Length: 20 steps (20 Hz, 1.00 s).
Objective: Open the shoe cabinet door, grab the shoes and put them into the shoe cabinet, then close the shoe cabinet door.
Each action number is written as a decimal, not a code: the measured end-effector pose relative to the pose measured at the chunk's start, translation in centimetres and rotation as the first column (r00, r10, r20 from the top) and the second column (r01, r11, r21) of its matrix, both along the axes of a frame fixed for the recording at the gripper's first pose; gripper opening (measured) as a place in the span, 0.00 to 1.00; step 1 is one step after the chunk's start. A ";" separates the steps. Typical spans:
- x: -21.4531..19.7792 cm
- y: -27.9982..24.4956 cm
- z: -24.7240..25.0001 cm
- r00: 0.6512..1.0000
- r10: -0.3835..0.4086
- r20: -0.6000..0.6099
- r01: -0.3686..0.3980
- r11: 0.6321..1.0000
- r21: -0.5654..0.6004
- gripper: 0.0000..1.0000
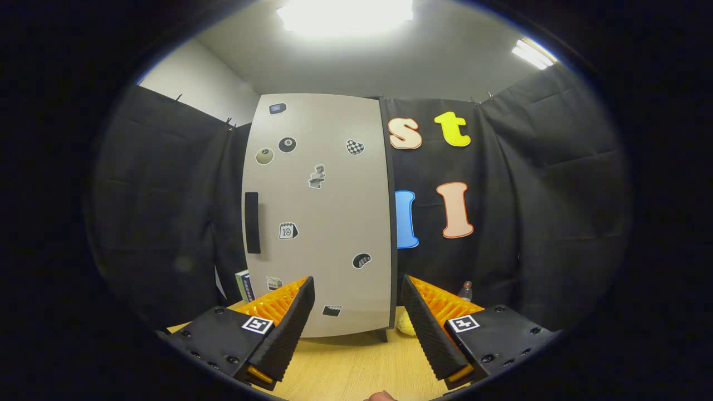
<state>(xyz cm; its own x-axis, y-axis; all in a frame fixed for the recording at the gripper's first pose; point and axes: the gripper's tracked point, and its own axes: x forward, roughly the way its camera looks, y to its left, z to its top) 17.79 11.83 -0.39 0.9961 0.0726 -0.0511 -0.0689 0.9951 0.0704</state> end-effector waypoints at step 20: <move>-2.0 -0.4 -4.9 0.999 -0.024 -0.024 0.023 0.999 -0.035 0.98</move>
